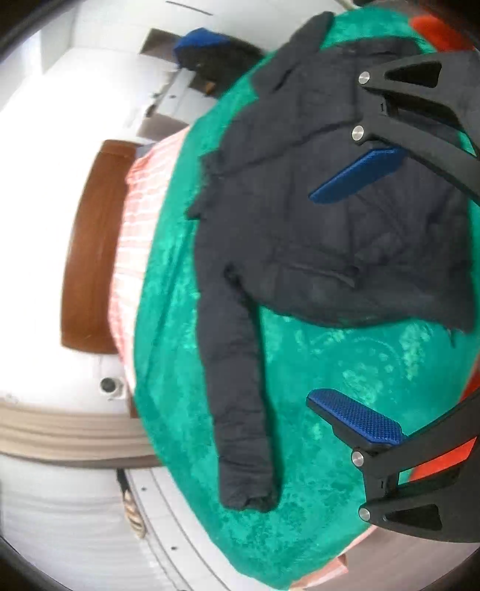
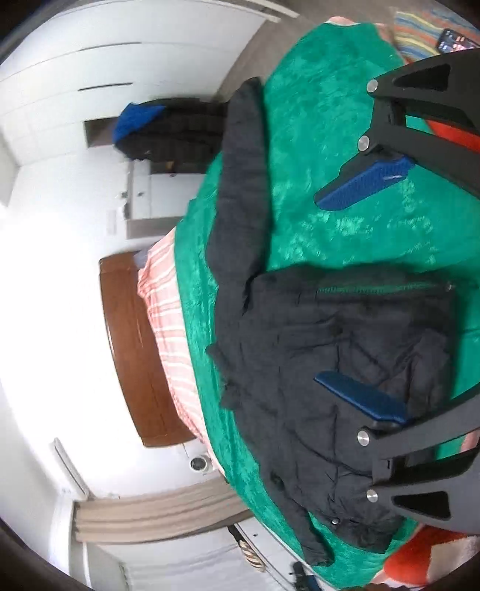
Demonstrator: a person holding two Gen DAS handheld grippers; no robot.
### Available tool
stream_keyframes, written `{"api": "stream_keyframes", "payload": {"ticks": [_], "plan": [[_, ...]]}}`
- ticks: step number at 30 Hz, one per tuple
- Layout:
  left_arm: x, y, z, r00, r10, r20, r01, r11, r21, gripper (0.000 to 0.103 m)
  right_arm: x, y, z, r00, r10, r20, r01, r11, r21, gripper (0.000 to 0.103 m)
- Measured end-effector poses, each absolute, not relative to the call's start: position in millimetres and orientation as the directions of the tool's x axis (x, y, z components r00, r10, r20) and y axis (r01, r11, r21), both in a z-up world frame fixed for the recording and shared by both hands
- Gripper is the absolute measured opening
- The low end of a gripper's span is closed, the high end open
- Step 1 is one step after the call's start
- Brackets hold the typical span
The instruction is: Fold large clothes
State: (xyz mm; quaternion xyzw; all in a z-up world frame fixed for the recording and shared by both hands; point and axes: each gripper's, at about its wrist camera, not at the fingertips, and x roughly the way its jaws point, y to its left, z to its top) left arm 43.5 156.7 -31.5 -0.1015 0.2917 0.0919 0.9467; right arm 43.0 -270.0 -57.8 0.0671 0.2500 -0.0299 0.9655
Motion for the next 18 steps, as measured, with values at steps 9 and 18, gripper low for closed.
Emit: {"api": "stream_keyframes", "payload": {"ticks": [9,18], "plan": [[41,113,-59,0.807,0.07,-0.587,-0.127,0.99,-0.057,0.101,44,-236,-81,0.859,0.02,-0.512,-0.012,1.0,0.02,0.089],[40,97,-70,0.791,0.073,-0.608,-0.111,0.994,-0.025,0.101,44,-215,-97,0.849,0.091,-0.52,-0.122,0.992,-0.025,0.089]]}}
